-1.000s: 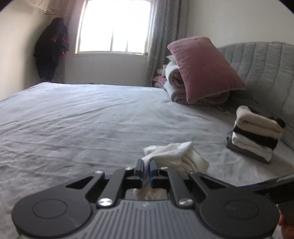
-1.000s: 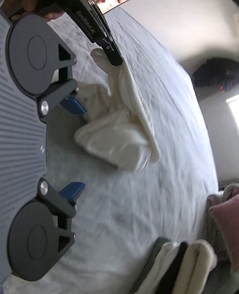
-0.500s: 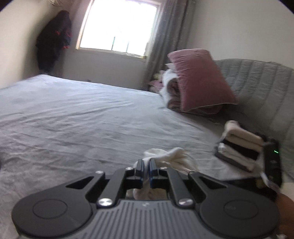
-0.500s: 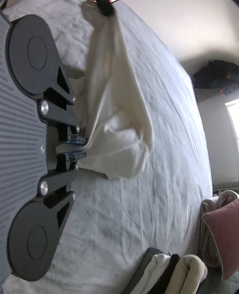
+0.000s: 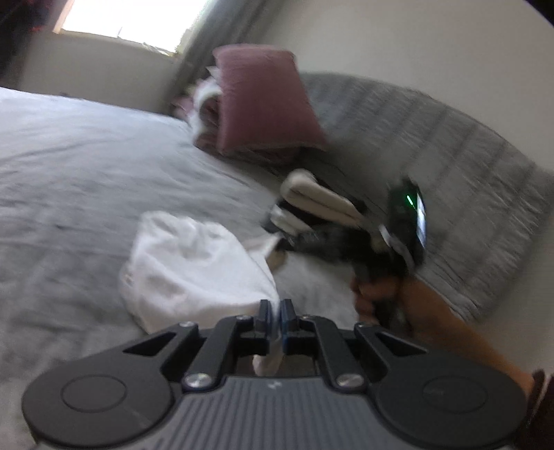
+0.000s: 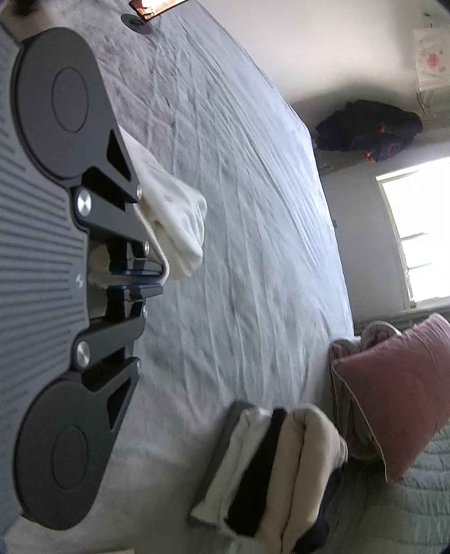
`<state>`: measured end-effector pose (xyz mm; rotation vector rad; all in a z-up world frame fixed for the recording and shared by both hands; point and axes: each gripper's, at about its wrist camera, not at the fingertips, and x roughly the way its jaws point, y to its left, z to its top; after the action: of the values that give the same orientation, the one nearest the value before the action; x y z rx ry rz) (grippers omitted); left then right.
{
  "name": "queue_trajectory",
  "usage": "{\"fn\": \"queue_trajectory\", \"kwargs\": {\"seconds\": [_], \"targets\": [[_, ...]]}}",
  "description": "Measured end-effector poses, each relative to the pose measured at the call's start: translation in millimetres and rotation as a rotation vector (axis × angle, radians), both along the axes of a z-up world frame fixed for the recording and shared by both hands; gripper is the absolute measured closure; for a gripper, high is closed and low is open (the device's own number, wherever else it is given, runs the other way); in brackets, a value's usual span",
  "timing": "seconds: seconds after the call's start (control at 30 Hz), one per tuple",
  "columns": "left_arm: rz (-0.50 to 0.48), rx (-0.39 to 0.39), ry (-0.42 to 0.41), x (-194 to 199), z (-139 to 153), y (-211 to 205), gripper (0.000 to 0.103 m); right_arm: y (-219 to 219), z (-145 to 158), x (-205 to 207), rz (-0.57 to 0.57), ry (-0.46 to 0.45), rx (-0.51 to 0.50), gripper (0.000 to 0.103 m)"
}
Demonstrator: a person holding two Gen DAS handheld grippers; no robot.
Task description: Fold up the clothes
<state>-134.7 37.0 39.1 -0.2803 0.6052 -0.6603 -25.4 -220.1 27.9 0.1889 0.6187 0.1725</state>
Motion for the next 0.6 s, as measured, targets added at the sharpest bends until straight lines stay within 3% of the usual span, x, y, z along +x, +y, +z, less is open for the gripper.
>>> {"fn": "queue_trajectory", "kwargs": {"seconds": [0.17, 0.5, 0.57, 0.6], "targets": [[-0.108, 0.031, 0.059, -3, -16, -29, 0.098, -22, -5, -8, -0.043, 0.025, -0.019, 0.098], [-0.191, 0.152, 0.086, 2, -33, -61, 0.097, -40, -32, -14, -0.023, 0.149, -0.046, 0.094], [-0.162, 0.156, 0.081, 6, -34, -58, 0.086, -42, -33, -15, -0.017, 0.159, -0.021, 0.084], [-0.148, 0.156, 0.084, 8, -32, -56, 0.069, -43, -32, -15, -0.02, 0.163, -0.011, 0.076]]}}
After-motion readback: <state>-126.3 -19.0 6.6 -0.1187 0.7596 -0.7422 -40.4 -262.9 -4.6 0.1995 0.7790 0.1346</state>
